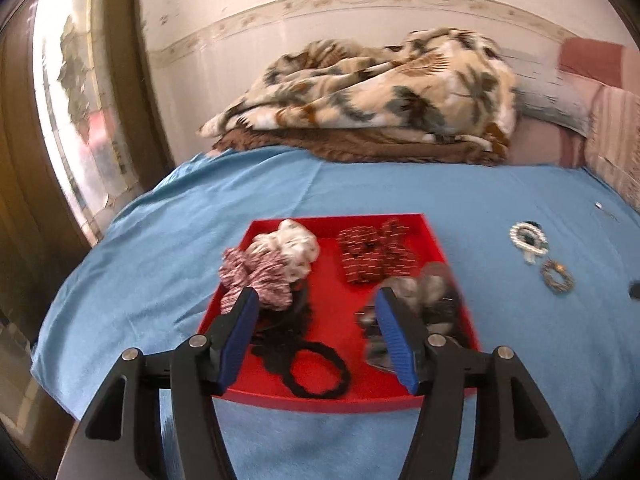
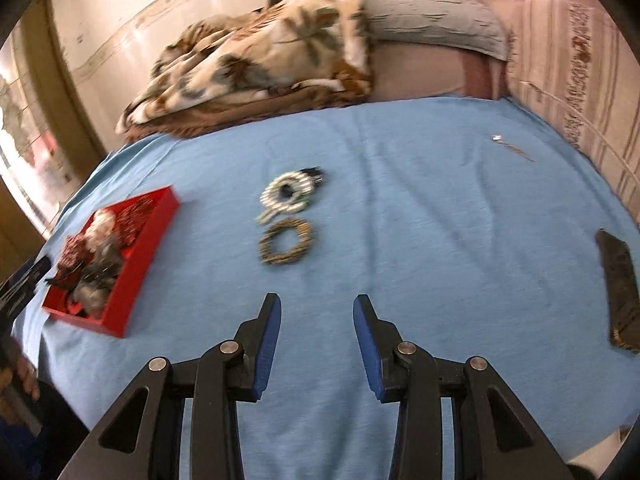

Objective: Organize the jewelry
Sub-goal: 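Lift both open tools away from the red tray toward the bracelets, then grasp the pearl bracelet with the left tool while the right grasps the leopard-print hair tie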

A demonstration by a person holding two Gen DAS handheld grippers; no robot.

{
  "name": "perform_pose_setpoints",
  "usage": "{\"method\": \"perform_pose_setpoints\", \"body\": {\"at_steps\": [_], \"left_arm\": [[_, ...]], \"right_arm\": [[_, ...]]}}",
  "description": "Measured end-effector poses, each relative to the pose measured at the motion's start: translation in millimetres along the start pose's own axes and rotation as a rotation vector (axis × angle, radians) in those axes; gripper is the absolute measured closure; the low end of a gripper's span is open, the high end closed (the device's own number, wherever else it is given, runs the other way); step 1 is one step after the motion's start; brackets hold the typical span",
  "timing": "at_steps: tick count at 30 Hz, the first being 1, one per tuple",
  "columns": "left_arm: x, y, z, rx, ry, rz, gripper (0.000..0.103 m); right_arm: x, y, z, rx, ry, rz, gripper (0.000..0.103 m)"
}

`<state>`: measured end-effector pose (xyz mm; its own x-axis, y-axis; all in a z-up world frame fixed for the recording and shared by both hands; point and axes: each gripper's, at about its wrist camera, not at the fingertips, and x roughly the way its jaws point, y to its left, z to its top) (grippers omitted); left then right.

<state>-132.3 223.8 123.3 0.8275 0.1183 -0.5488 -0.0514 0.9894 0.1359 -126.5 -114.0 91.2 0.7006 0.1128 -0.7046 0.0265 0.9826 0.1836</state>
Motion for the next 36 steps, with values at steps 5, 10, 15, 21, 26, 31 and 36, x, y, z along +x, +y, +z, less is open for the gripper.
{"method": "perform_pose_setpoints", "body": {"at_steps": [5, 10, 15, 21, 26, 31, 36], "left_arm": [[-20, -38, 15, 0.046, -0.002, -0.101, 0.037], [-14, -81, 37, 0.05, 0.041, -0.223, 0.037], [20, -125, 66, 0.03, 0.111, -0.35, 0.037], [105, -162, 87, -0.047, 0.284, -0.391, 0.07], [160, -197, 92, -0.025, 0.375, -0.418, 0.073], [199, -218, 94, 0.017, 0.423, -0.391, 0.074], [223, -230, 91, 0.025, 0.457, -0.426, 0.073]], "right_arm": [[20, -22, 20, 0.035, 0.029, 0.022, 0.062], [50, -15, 31, 0.03, 0.06, 0.102, 0.062], [75, 3, 36, -0.029, 0.089, 0.156, 0.062], [101, 8, 39, -0.028, 0.117, 0.186, 0.062], [115, 3, 43, 0.005, 0.131, 0.212, 0.062], [123, 0, 43, 0.017, 0.14, 0.231, 0.067], [126, -2, 45, 0.017, 0.136, 0.242, 0.067]]}}
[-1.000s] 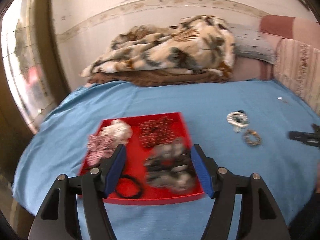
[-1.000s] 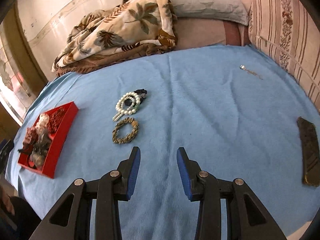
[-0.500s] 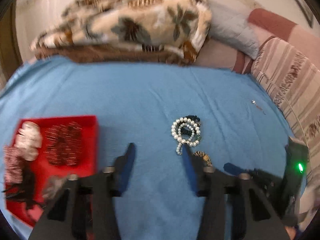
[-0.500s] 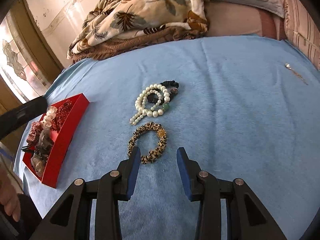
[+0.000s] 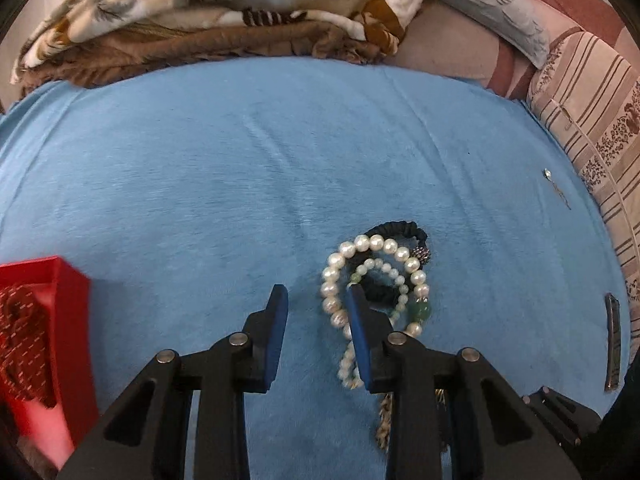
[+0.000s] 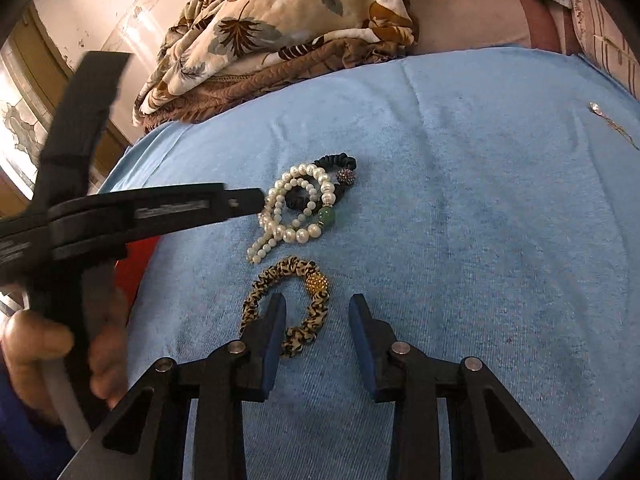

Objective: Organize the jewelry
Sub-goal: 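Grasp the pearl bracelet with the left tool while the right grasps the leopard-print hair tie, then carry the pearl bracelet and leopard hair tie into the red tray and release both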

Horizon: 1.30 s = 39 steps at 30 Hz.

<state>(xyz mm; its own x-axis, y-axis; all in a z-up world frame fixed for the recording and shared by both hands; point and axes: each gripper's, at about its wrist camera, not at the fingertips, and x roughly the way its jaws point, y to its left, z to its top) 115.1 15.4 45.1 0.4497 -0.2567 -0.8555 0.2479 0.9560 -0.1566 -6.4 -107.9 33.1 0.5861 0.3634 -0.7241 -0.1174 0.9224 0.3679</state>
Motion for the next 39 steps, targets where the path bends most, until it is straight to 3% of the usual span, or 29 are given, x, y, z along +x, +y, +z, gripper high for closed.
{"method": "perform_pose_setpoints", "body": {"at_steps": [2, 4, 6, 8, 14, 21, 25, 39], "left_arm": [[6, -3, -1, 0.009, -0.001, 0.017, 0.075], [5, -4, -2, 0.006, -0.011, 0.05, 0.092], [0, 3, -5, -0.037, -0.016, 0.049, 0.094], [-6, 15, -12, -0.09, -0.016, 0.064, 0.094], [-34, 43, -54, -0.162, -0.014, 0.089, 0.094], [-107, 33, -78, -0.134, -0.14, -0.025, 0.094], [-129, 17, -86, -0.111, -0.166, -0.083, 0.094], [-178, -14, -134, 0.011, -0.227, -0.038, 0.094]], "right_arm": [[1, 1, 0, -0.001, -0.001, 0.0, 0.068], [2, 0, 1, 0.001, 0.0, -0.018, 0.08], [1, -3, 2, 0.014, 0.005, -0.023, 0.092], [0, -4, 2, 0.023, 0.009, -0.026, 0.095], [-2, -3, 0, 0.029, 0.012, -0.052, 0.096], [-17, -5, -4, 0.04, -0.027, -0.074, 0.097], [-30, -3, -7, 0.03, -0.059, -0.081, 0.097], [-60, 15, -17, -0.026, -0.145, -0.091, 0.097]]}}
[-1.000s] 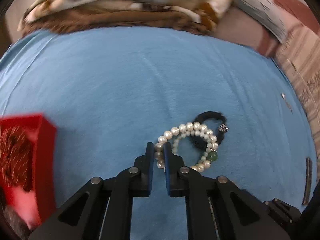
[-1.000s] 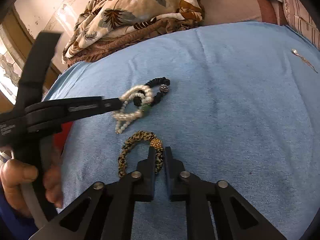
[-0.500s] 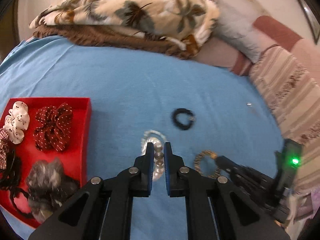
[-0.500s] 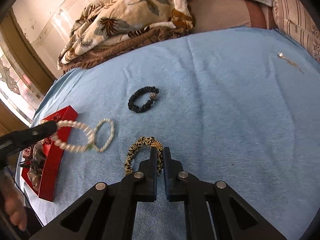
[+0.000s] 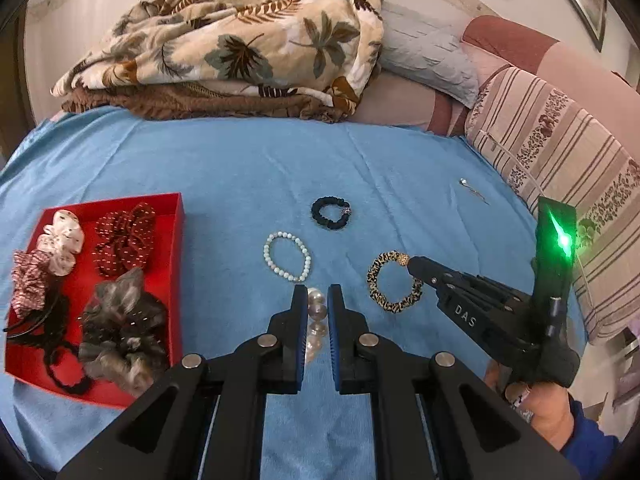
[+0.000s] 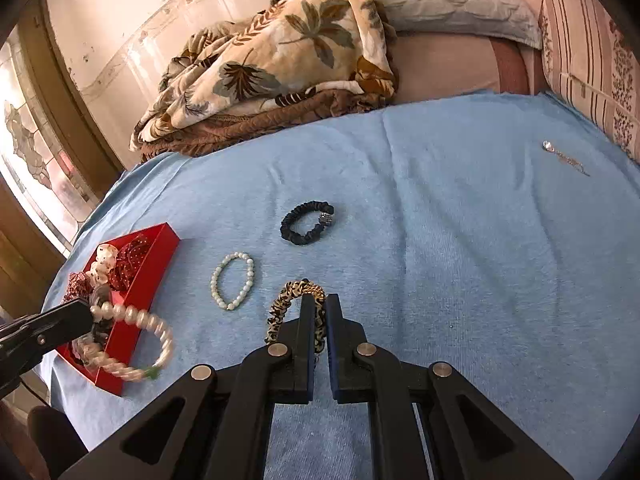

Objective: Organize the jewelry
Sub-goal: 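Carry the pearl bracelet and leopard hair tie into the red tray and release both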

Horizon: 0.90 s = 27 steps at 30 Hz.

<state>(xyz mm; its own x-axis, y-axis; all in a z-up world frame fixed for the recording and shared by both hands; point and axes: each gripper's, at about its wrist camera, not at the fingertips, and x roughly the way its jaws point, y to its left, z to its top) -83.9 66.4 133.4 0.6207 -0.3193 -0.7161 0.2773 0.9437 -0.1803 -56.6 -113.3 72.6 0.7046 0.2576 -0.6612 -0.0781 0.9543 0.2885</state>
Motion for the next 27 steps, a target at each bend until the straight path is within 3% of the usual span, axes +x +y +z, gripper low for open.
{"method": "perform_pose_setpoints", "body": {"at_steps": [17, 27], "left_arm": [[-56, 5, -24, 0.028, -0.097, 0.071, 0.094], [-77, 13, -36, 0.019, -0.127, 0.088, 0.094]], "right_arm": [[-31, 38, -16, -0.112, -0.068, -0.073, 0.097], [-56, 70, -46, -0.192, -0.089, -0.086, 0.097]]}}
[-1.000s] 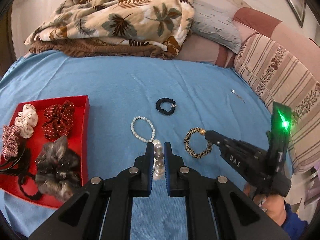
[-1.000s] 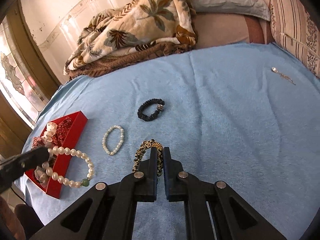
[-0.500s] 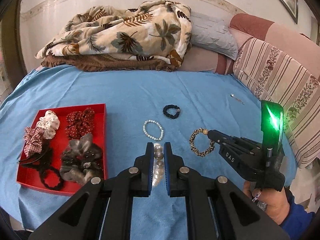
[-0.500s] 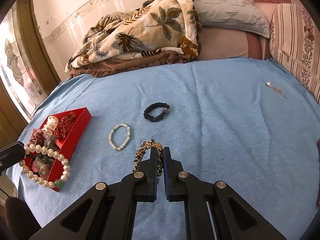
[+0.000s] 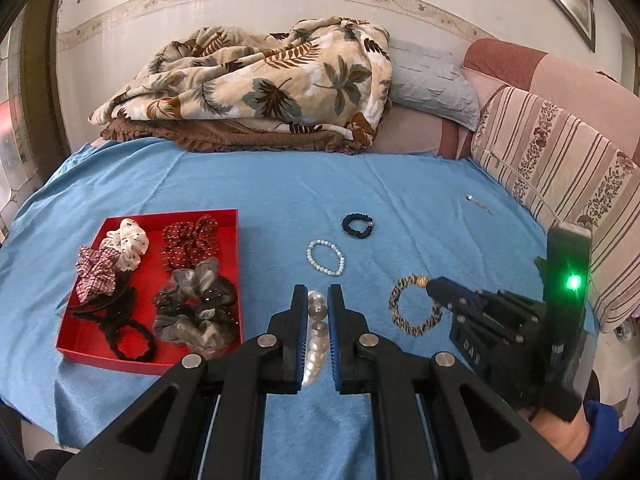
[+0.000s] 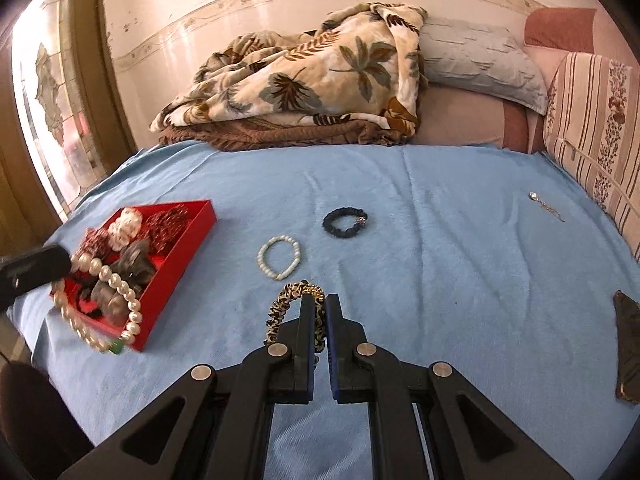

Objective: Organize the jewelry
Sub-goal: 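Carry the pearl bracelet and leopard hair tie into the red tray and release both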

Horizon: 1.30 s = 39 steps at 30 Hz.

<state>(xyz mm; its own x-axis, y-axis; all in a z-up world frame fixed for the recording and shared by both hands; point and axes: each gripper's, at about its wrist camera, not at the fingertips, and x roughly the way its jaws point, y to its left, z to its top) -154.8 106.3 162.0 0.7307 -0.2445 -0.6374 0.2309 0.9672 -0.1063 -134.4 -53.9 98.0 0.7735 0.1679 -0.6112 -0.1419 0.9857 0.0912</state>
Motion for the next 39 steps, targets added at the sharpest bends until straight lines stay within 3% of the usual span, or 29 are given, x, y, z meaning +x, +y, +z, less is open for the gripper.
{"method": "perform_pose_setpoints", "body": {"at_steps": [10, 21, 28, 39], "left_arm": [[-22, 10, -6, 0.014, -0.044, 0.054, 0.094], [-37, 54, -6, -0.041, -0.078, 0.123, 0.094], [-38, 89, 6, -0.045, -0.099, 0.17, 0.094], [-25, 156, 34, -0.115, -0.11, 0.153, 0.094]], "right_arm": [[-6, 27, -20, -0.077, 0.014, -0.012, 0.097], [-14, 50, -37, -0.125, 0.027, -0.012, 0.097], [-26, 67, -22, -0.12, 0.01, 0.039, 0.097], [-20, 108, 23, -0.089, 0.017, 0.16, 0.097]]}}
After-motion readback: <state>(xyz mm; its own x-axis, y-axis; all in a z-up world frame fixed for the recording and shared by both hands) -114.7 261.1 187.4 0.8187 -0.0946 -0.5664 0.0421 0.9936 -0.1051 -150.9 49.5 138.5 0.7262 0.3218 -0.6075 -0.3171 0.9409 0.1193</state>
